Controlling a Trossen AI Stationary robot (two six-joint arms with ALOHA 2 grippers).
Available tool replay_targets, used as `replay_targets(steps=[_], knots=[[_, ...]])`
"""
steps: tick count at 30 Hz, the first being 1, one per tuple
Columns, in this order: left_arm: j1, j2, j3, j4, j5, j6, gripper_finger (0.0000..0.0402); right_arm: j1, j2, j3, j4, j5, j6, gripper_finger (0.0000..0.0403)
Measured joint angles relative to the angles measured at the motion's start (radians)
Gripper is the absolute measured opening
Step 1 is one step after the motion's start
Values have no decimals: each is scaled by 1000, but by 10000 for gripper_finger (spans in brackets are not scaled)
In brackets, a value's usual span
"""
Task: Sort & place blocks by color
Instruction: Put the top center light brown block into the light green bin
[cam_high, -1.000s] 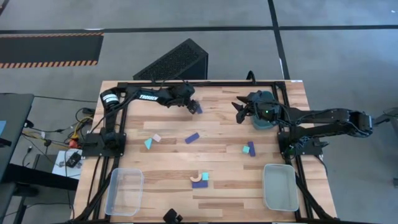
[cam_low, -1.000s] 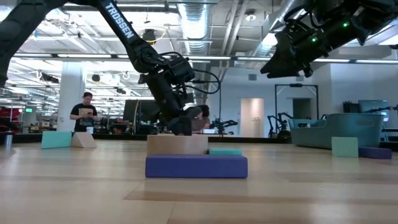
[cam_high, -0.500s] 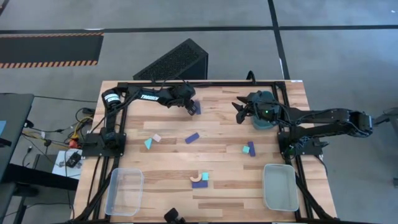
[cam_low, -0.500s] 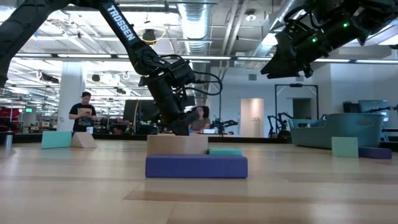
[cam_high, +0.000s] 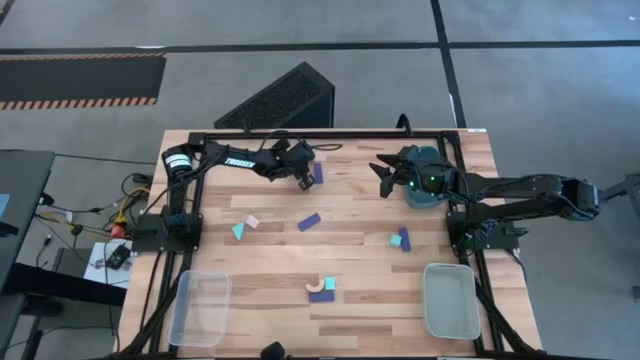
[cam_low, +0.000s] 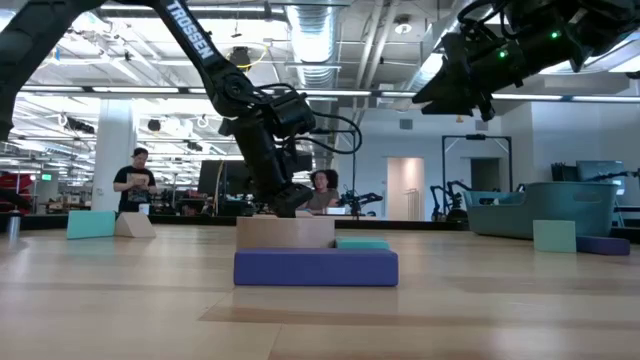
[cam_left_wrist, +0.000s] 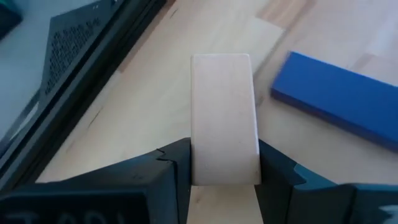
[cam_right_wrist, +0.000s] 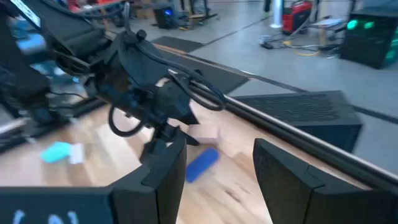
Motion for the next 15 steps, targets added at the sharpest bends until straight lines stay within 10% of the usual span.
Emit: replay_targets(steps=[7,15], knots=[[-39,-215,-251,283,-14,29,108,42,0,0,6,1,29,209],[-78,-369,-573,888,324,91,108,79,1,0,35,31,-11,209]])
